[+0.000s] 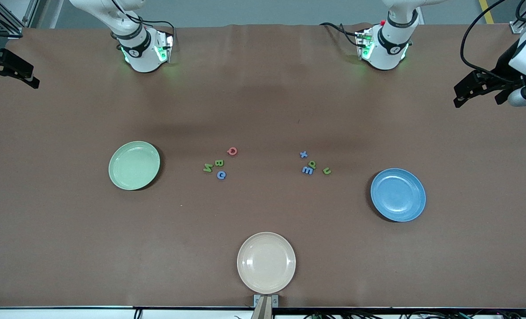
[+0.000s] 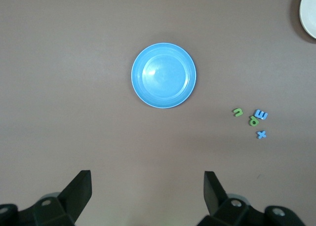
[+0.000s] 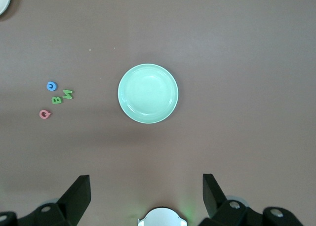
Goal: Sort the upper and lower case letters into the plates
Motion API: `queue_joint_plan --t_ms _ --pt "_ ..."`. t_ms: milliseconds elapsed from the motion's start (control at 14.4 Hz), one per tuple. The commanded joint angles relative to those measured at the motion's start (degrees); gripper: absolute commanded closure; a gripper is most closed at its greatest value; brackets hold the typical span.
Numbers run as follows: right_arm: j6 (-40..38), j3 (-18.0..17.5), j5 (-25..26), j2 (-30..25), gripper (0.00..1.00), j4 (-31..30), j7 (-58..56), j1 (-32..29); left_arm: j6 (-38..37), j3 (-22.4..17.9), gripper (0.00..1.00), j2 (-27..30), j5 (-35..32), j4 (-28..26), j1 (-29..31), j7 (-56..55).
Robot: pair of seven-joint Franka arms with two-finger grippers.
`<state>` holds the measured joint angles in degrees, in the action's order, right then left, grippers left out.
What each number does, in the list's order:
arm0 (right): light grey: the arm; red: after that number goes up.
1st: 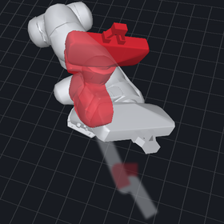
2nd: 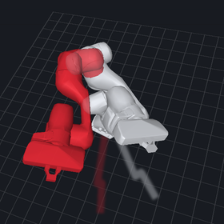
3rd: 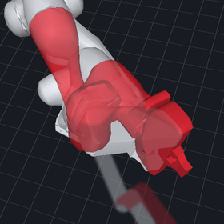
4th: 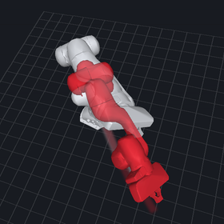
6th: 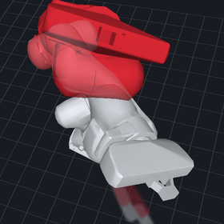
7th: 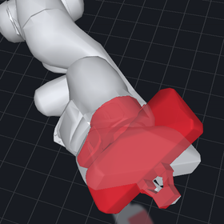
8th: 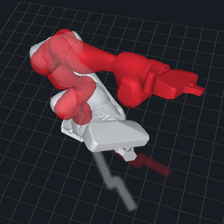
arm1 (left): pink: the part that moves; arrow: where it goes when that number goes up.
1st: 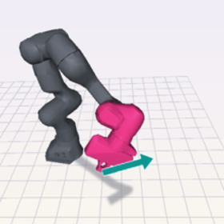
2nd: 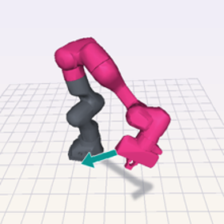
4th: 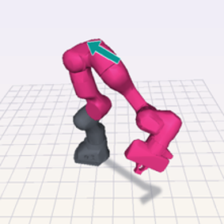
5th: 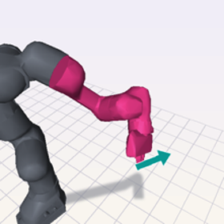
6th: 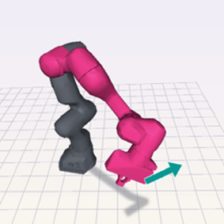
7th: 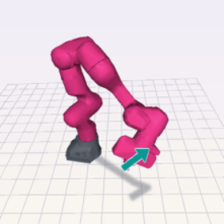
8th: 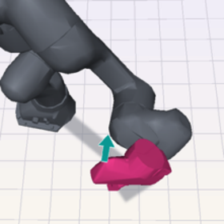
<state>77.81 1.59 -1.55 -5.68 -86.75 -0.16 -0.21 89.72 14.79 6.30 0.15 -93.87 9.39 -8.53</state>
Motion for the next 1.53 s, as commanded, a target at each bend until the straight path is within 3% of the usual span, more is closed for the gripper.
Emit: queue_joint_plan --t_ms 0,348,627,766,1115,1324,1463 --pt "0.3 0.1 -1.3 -1.5 0.00 -1.6 0.7 0.2 -0.4 0.1 0.00 -0.3 -0.5 1.1 -0.2 1.0" --pt "0.2 0.2 -1.3 -1.4 0.00 -1.2 0.4 0.1 -0.4 0.1 0.00 -2.7 -1.6 3.0 -0.4 0.8" --pt "0.3 0.4 -1.4 -0.7 0.00 0.1 0.7 -0.2 0.1 3.0 0.00 -6.0 -2.0 1.3 -0.7 -3.2" --pt "1.0 0.4 -0.8 1.3 0.00 0.2 0.6 -0.3 2.5 6.5 0.00 -9.7 -2.6 0.5 -0.7 -9.4" --pt "11.6 0.7 0.0 14.2 0.00 0.3 0.2 -0.3 23.1 12.0 0.00 -14.3 -2.7 -13.2 -0.9 -28.7" --pt "16.4 0.3 -1.5 17.3 0.00 -1.7 2.4 0.5 32.7 12.3 0.00 -21.0 -2.9 -16.2 -4.1 -38.9" --pt "19.5 0.3 -2.2 19.1 0.00 -2.4 11.6 3.4 37.9 12.3 0.00 -26.4 -3.2 -16.3 -5.8 -48.0"
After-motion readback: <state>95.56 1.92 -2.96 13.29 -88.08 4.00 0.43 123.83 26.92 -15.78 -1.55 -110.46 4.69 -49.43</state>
